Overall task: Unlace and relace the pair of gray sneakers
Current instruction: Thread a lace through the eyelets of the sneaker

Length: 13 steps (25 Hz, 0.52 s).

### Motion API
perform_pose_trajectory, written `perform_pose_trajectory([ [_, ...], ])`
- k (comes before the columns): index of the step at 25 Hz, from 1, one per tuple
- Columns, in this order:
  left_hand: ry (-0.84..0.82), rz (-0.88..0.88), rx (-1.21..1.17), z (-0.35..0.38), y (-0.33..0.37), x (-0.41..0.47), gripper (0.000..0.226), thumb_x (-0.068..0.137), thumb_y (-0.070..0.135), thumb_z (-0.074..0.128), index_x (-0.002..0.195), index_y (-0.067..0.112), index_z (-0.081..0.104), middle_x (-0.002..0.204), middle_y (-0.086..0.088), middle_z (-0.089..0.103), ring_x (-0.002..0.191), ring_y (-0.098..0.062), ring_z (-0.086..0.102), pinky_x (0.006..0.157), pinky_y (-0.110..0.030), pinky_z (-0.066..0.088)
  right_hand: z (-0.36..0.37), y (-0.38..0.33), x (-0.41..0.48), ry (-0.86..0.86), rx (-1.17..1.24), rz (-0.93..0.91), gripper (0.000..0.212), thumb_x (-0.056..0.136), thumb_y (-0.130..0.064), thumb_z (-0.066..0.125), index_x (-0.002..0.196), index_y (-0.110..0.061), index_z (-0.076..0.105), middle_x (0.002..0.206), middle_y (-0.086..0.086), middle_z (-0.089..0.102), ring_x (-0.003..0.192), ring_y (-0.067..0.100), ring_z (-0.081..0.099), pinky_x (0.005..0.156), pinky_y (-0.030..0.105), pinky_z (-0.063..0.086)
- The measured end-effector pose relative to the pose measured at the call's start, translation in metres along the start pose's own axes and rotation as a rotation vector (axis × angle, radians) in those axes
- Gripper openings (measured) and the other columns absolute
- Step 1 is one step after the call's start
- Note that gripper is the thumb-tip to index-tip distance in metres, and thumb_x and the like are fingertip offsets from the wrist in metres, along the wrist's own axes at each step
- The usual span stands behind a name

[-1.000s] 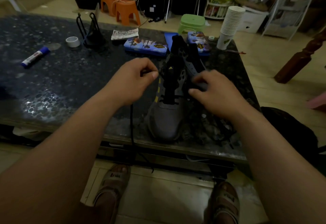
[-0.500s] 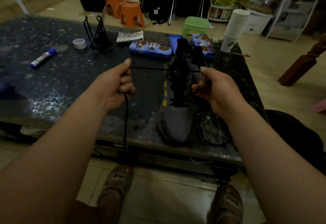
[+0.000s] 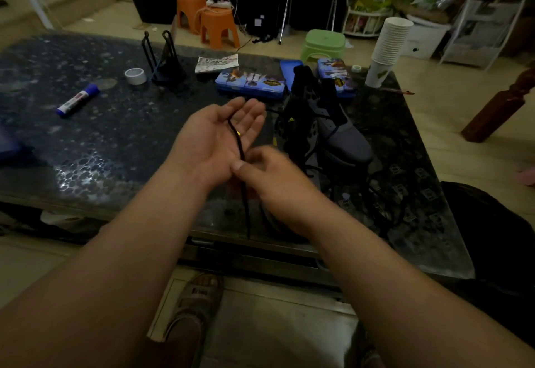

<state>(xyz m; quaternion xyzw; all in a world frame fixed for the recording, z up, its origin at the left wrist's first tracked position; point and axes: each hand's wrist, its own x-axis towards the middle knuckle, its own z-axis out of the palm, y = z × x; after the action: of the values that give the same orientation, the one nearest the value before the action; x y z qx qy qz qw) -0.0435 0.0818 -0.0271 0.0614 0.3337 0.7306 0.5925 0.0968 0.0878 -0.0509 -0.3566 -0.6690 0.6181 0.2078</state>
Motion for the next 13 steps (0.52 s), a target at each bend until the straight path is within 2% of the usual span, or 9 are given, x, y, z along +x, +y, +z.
perform_pose_trajectory([
  [2,0.189,0.055,0.135,-0.012,0.007,0.006,0.018,0.102,0.008,0.043,0.096,0.008,0.060,0.079,-0.005,0.063,0.062,-0.014,0.064,0.055,-0.022,0.057,0.001,0.007,-0.002,-0.098,0.123,0.106,0.025,0.107,-0.029,0.055,0.103,-0.005,0.061,0.073,0.005,0.059,0.060,0.017,0.059,0.056,0.031,0.056],
  [4,0.444,0.121,0.488,-0.034,0.017,0.011,0.019,0.100,0.009,0.046,0.086,0.014,0.058,0.074,-0.003,0.054,0.053,-0.012,0.048,0.042,-0.019,0.043,-0.022,0.010,-0.002,-0.009,-0.052,0.110,0.029,0.108,-0.033,0.052,0.097,-0.010,0.066,0.067,0.001,0.052,0.054,0.014,0.051,0.054,0.032,0.050],
  [5,0.521,0.137,0.769,-0.045,0.020,0.010,0.017,0.100,0.011,0.049,0.085,0.016,0.058,0.080,-0.006,0.057,0.057,-0.013,0.049,0.047,-0.022,0.046,-0.032,0.010,-0.002,0.026,-0.216,0.092,0.029,0.108,-0.036,0.052,0.096,-0.015,0.069,0.064,-0.002,0.053,0.053,0.011,0.050,0.054,0.030,0.047],
  [7,0.557,0.248,1.542,-0.057,0.016,0.003,0.007,0.098,0.024,0.059,0.100,0.018,0.063,0.117,-0.012,0.062,0.093,-0.024,0.062,0.079,-0.038,0.055,-0.040,0.010,-0.002,0.009,-0.460,0.031,0.029,0.107,-0.037,0.053,0.095,-0.020,0.073,0.050,-0.011,0.051,0.043,0.002,0.045,0.049,0.020,0.038],
  [8,0.484,0.409,1.813,-0.055,0.010,-0.002,0.021,0.097,0.031,0.062,0.115,0.020,0.063,0.135,-0.013,0.054,0.118,-0.029,0.056,0.099,-0.045,0.049,-0.037,0.010,-0.002,-0.031,-0.517,-0.005,0.028,0.107,-0.036,0.054,0.095,-0.020,0.073,0.045,-0.014,0.051,0.040,0.000,0.046,0.046,0.015,0.033],
  [9,0.310,0.610,1.920,-0.049,0.001,-0.006,0.034,0.097,0.035,0.061,0.128,0.021,0.061,0.145,-0.012,0.047,0.132,-0.030,0.047,0.110,-0.047,0.042,-0.032,0.007,-0.003,-0.069,-0.546,-0.037,0.027,0.107,-0.033,0.055,0.094,-0.019,0.073,0.044,-0.019,0.051,0.040,-0.002,0.047,0.044,0.014,0.030],
  [10,0.086,0.671,1.862,-0.039,-0.009,-0.013,0.038,0.101,0.036,0.056,0.135,0.021,0.059,0.144,-0.010,0.049,0.133,-0.025,0.048,0.112,-0.045,0.042,-0.028,0.006,-0.002,-0.082,-0.548,-0.073,0.025,0.107,-0.029,0.056,0.093,-0.017,0.073,0.045,-0.021,0.052,0.042,-0.004,0.048,0.045,0.015,0.030],
  [11,-0.101,0.578,1.715,-0.027,-0.018,-0.019,0.035,0.105,0.038,0.050,0.136,0.023,0.059,0.136,-0.005,0.057,0.123,-0.019,0.055,0.106,-0.042,0.046,-0.028,0.003,-0.002,-0.072,-0.537,-0.098,0.023,0.106,-0.024,0.055,0.092,-0.015,0.071,0.047,-0.022,0.054,0.043,-0.005,0.048,0.046,0.015,0.030],
  [13,-0.218,0.250,1.566,-0.019,-0.030,-0.026,0.030,0.108,0.047,0.042,0.117,0.026,0.063,0.102,0.001,0.067,0.089,-0.014,0.063,0.082,-0.037,0.052,-0.037,-0.002,0.001,-0.041,-0.511,-0.102,0.020,0.104,-0.018,0.055,0.093,-0.015,0.072,0.052,-0.019,0.059,0.047,-0.005,0.051,0.049,0.012,0.035],
])
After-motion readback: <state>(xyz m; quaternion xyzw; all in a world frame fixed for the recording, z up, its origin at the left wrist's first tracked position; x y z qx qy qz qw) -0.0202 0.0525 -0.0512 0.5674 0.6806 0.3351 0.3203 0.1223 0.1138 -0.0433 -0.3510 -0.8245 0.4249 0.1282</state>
